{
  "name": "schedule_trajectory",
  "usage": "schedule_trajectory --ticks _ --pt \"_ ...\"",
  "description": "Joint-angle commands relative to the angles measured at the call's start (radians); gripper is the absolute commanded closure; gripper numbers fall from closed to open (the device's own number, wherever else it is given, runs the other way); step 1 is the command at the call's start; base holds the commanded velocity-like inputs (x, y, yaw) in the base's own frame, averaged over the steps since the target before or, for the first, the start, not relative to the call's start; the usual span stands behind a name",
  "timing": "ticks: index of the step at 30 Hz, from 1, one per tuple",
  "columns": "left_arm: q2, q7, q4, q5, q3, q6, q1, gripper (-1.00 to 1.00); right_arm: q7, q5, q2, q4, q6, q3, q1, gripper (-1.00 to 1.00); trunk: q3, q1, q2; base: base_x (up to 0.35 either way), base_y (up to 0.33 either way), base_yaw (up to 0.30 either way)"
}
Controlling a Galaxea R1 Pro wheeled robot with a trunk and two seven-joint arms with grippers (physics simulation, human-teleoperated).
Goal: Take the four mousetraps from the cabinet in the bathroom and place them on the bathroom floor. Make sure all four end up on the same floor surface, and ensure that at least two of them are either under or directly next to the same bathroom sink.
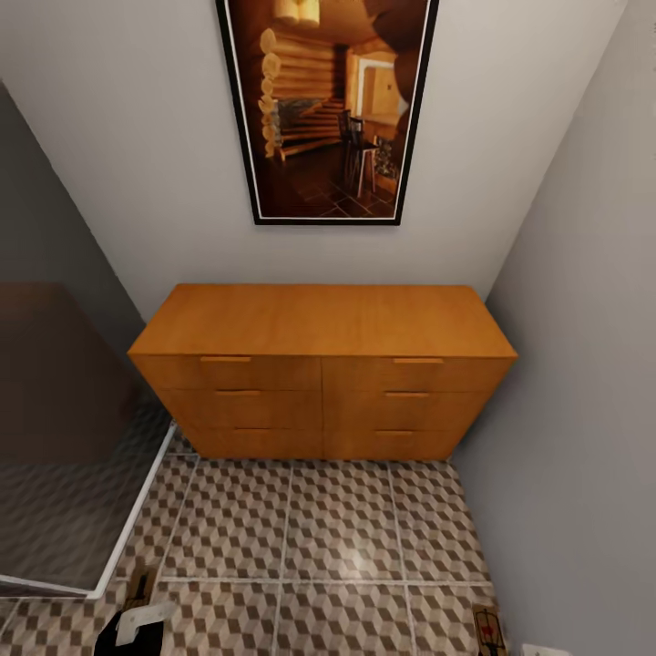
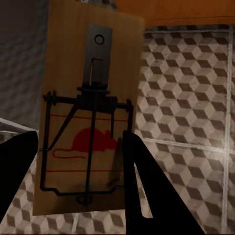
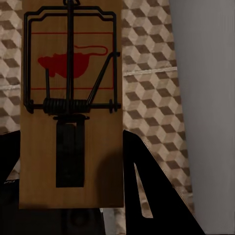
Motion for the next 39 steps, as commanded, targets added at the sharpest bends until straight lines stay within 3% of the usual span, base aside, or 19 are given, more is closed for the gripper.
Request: schedule_trajectory --ticks 1,20,39 --pt "0.001 0.010 -0.002 0.001 -0.008 -0.001 0.000 1.00 -0.003 -0.013 -0.002 0.000 -0.005 0.007 -0.001 1.00 -0.002 0.000 -0.002 -0.316 0.090 0.054" --pt "0.001 0.010 -0.002 0.001 -0.008 -0.002 0.000 1.00 -0.004 -0.013 -0.001 0.000 -0.005 0.007 0.000 1.00 0.004 0.000 -0.002 -0.254 0.031 0.243" --pt "0.001 0.012 -0.002 0.001 -0.008 -0.002 0.000 1.00 -0.004 -0.013 -0.001 0.020 -0.005 0.007 -0.001 1.00 0.007 0.000 -0.002 -0.124 0.061 0.279"
